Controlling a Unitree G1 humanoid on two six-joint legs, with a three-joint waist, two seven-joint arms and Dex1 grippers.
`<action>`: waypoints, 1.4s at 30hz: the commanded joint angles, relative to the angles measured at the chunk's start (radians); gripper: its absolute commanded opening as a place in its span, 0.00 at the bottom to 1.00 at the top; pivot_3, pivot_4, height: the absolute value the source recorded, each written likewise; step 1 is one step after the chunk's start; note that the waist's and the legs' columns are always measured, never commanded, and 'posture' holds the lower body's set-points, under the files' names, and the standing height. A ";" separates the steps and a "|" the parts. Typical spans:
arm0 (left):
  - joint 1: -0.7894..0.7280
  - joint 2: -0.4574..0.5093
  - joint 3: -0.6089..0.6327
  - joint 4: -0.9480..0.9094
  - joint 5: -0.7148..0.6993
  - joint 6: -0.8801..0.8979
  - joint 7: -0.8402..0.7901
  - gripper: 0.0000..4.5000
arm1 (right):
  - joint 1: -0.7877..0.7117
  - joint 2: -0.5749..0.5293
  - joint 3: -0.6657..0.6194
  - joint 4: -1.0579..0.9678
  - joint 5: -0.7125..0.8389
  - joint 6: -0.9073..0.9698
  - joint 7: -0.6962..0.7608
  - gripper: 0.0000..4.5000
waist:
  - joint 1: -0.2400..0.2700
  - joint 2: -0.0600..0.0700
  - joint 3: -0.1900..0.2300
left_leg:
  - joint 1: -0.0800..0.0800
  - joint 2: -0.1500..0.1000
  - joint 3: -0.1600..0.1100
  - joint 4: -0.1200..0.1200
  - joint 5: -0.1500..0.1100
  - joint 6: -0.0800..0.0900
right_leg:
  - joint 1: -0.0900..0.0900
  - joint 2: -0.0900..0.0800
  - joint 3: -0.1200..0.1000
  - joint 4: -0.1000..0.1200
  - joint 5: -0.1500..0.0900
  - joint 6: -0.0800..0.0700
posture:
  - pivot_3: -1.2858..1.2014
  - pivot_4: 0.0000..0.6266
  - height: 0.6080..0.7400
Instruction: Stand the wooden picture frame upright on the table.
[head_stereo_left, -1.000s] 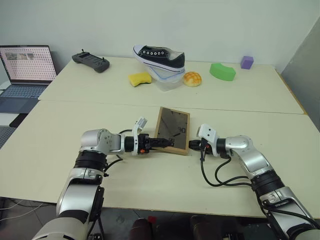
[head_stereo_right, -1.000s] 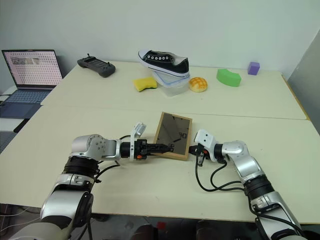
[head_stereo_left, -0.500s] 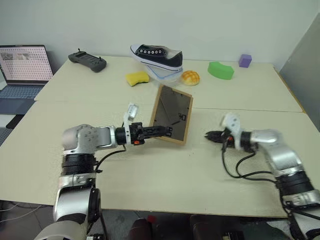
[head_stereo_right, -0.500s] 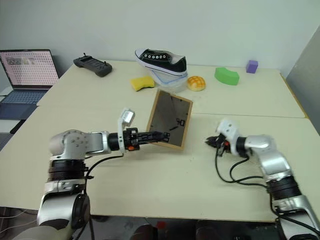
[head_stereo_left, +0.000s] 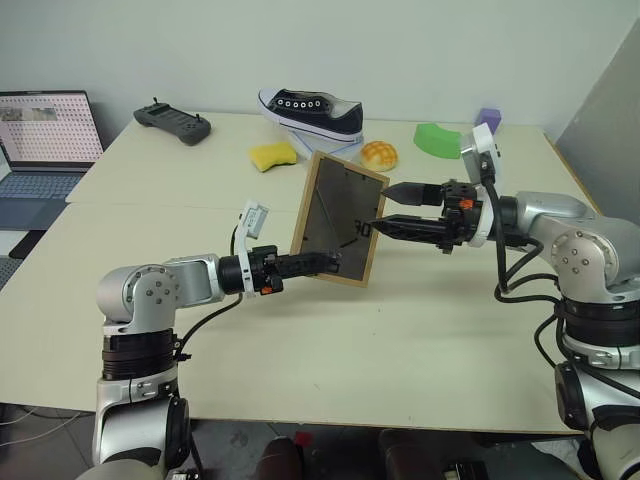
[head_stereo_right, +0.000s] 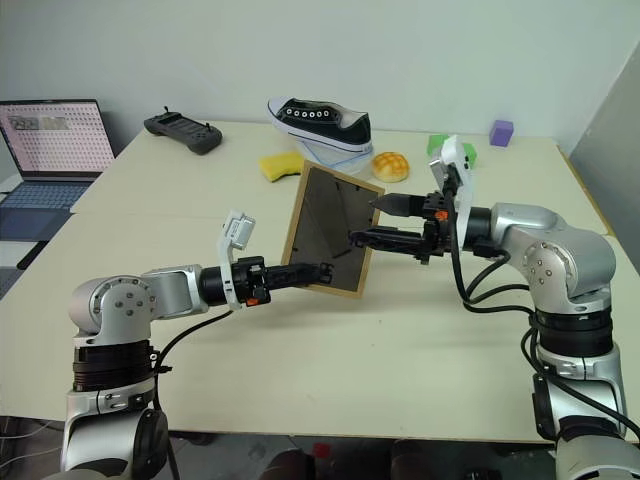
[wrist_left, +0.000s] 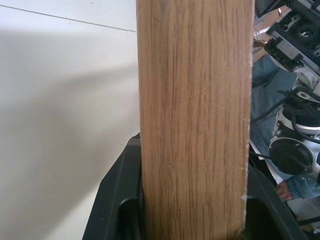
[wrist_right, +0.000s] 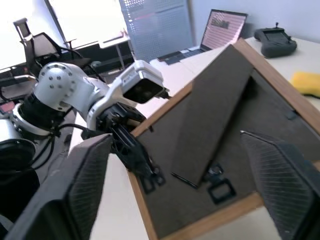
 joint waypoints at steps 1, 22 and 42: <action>-0.022 -0.008 0.020 -0.029 -0.031 -0.056 0.008 0.29 | -0.014 0.090 0.021 0.028 -0.054 -0.066 -0.126 1.00 | -0.001 0.000 0.000 | 0.000 0.000 0.000 0.000 0.000 0.000 | 0.000 0.000 0.000 0.000 0.000 0.000 | 0.52 0.24 1.00; 0.026 0.011 -0.018 -0.047 -0.066 -0.066 -0.003 0.29 | 0.041 0.102 0.051 -0.077 0.053 -0.049 -0.066 1.00 | 0.002 0.000 0.000 | -0.005 0.000 0.000 0.000 0.000 0.000 | -0.006 0.000 0.000 0.001 0.000 0.000 | 0.52 0.24 1.00; -0.125 0.075 0.057 0.266 -0.530 0.261 0.257 0.29 | 0.232 -0.312 0.208 0.369 -1.048 -1.532 -0.483 1.00 | 0.003 -0.001 0.001 | -0.005 0.000 0.001 0.000 0.000 0.000 | -0.006 0.000 0.001 0.000 0.000 0.001 | 0.52 0.24 1.00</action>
